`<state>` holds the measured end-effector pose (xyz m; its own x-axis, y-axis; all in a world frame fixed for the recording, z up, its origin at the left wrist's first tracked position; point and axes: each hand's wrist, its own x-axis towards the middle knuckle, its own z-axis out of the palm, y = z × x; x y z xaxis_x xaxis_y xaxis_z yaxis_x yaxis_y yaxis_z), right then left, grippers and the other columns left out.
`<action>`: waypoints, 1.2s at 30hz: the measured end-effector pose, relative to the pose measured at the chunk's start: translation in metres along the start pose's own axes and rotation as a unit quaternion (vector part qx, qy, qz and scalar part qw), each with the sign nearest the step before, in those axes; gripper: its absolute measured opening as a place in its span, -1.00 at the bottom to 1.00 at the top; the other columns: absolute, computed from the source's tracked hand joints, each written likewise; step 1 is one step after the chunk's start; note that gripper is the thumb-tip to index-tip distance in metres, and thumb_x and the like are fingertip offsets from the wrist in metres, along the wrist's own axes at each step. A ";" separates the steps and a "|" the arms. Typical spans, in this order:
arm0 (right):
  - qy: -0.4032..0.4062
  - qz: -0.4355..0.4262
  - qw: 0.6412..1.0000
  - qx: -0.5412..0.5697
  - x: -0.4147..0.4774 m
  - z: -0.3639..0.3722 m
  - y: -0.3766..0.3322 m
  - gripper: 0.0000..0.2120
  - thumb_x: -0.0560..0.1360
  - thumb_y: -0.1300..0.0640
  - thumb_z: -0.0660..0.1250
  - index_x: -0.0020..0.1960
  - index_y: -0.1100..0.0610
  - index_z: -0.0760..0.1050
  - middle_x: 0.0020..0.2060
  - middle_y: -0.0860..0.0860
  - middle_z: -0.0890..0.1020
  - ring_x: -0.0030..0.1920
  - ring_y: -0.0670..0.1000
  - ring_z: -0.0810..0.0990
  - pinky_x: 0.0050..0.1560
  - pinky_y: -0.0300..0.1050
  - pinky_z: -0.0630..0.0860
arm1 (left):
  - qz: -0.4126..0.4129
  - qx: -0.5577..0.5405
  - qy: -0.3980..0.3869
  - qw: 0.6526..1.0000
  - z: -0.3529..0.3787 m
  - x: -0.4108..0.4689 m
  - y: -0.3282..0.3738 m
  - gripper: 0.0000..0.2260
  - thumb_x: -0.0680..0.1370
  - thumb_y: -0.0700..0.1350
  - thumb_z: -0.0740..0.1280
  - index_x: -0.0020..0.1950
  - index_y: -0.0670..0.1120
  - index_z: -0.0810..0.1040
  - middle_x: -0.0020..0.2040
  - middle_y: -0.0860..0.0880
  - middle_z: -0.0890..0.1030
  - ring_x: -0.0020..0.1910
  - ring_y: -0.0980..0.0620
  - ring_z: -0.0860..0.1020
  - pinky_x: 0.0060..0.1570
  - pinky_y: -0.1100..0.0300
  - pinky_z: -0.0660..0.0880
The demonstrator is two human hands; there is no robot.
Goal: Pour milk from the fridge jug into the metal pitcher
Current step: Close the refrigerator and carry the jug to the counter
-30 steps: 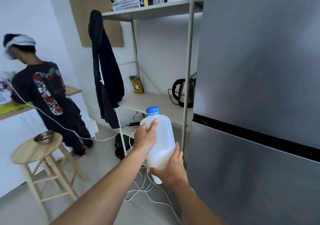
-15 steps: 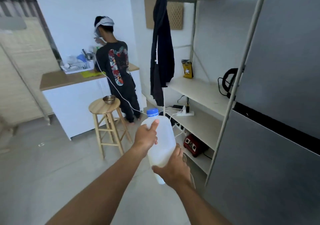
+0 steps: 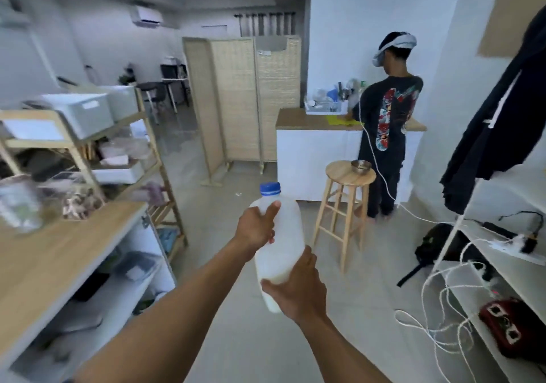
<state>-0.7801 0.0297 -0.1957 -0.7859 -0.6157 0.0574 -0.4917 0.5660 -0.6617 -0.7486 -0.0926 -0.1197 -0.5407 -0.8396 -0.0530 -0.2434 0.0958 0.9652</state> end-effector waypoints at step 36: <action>-0.437 -0.463 0.769 0.049 -0.420 0.361 -0.389 -0.04 0.20 -0.31 0.43 0.38 0.12 0.08 0.18 0.00 0.43 0.12 0.09 0.57 -0.06 -0.01 0.54 | -0.273 0.035 0.577 0.769 -0.604 -0.375 -0.204 -0.59 0.59 0.17 0.24 -0.16 -0.18 0.46 -0.37 -0.06 0.51 -0.50 0.02 0.51 -0.26 0.15 0.48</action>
<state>-0.1239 -0.1298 -0.2324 0.4586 -0.8877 0.0419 -0.6245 -0.3554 -0.6955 -0.0100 -0.1204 -0.1415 0.7226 -0.6762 -0.1436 -0.2451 -0.4448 0.8614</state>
